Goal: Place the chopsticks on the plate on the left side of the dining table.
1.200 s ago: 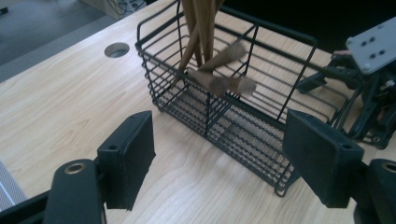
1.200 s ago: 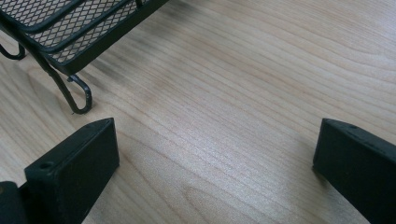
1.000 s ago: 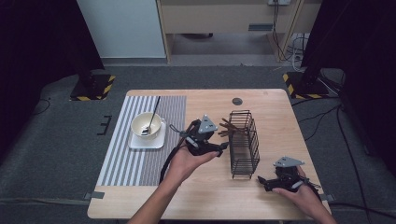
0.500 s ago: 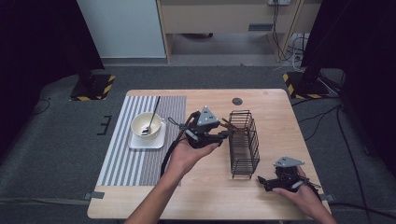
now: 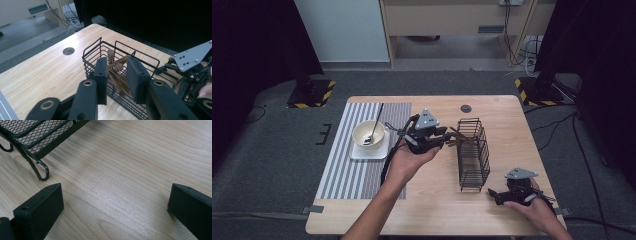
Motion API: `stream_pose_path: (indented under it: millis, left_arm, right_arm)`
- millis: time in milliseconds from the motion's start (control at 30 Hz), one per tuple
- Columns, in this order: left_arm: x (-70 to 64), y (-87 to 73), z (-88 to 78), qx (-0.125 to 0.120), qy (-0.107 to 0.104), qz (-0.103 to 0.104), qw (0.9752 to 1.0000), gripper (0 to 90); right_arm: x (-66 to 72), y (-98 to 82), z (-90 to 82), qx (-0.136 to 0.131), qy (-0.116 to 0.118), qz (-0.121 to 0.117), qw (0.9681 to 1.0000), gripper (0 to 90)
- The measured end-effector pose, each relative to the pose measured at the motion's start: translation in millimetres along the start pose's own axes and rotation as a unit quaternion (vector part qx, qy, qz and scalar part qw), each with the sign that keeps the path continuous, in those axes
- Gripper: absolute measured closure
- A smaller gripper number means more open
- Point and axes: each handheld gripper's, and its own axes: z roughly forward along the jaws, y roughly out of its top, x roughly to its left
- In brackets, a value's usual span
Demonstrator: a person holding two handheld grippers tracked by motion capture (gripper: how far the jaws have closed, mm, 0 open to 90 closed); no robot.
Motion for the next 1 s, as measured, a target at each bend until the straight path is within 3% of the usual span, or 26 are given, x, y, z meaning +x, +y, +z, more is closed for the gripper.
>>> stream_pose_path:
  millis: [267, 633, 1000]
  left_arm:
    - [0.7, -1.7, 5.5, 0.010, 0.005, 0.005, 0.9999, 74.8]
    - [0.2, -1.0, 12.0, 0.006, 0.011, 0.006, 0.9999, 70.2]
    - [-4.1, -0.4, 13.3, 0.011, 0.007, 0.010, 0.9999, 82.3]
  right_arm:
    - [0.0, 0.0, 0.0, 0.000, 0.000, 0.000, 1.0000, 0.2]
    - [0.0, 0.0, 0.0, 0.000, 0.000, 0.000, 1.0000, 0.1]
    - [-0.2, 0.0, 0.1, -0.001, 0.000, -0.001, 1.0000, 0.2]
